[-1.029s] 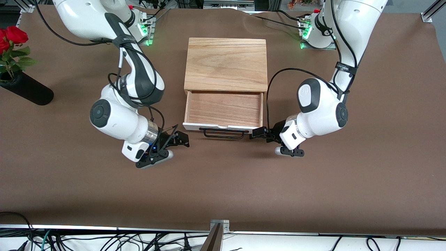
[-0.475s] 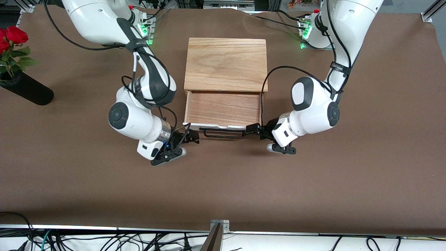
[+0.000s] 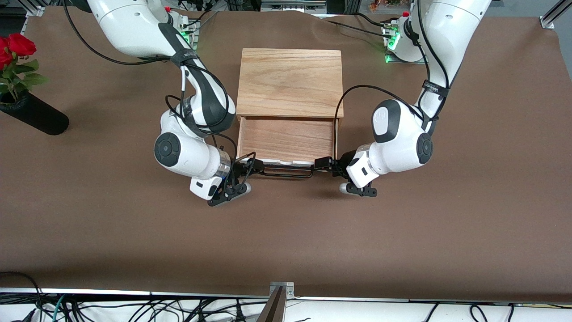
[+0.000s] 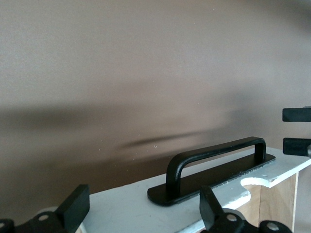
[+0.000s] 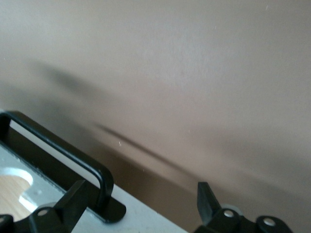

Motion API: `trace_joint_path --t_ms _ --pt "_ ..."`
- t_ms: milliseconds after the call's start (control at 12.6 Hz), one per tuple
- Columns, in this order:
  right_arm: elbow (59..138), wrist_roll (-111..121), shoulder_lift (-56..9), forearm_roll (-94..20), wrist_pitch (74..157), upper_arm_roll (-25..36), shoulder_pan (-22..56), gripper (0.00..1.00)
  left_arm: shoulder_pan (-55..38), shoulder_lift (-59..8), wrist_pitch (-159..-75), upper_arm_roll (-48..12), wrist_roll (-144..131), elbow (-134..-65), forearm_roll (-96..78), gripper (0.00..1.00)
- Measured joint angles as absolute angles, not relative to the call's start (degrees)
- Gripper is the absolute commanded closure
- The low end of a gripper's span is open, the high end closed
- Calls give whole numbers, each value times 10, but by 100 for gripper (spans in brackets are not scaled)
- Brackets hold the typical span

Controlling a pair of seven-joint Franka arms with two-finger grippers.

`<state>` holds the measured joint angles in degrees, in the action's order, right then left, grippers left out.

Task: Close drawer with both arms simultaneously
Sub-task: 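Push the white drawer front into the box with both grippers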

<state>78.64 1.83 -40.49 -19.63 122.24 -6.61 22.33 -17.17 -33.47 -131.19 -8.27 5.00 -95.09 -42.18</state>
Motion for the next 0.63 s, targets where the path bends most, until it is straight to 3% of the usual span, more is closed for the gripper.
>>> trace_joint_path --t_ms 633 --pt "786 18 -406 -226 1132 -66 224 0 -167 -333 -1218 -81 48 -941 -403 0"
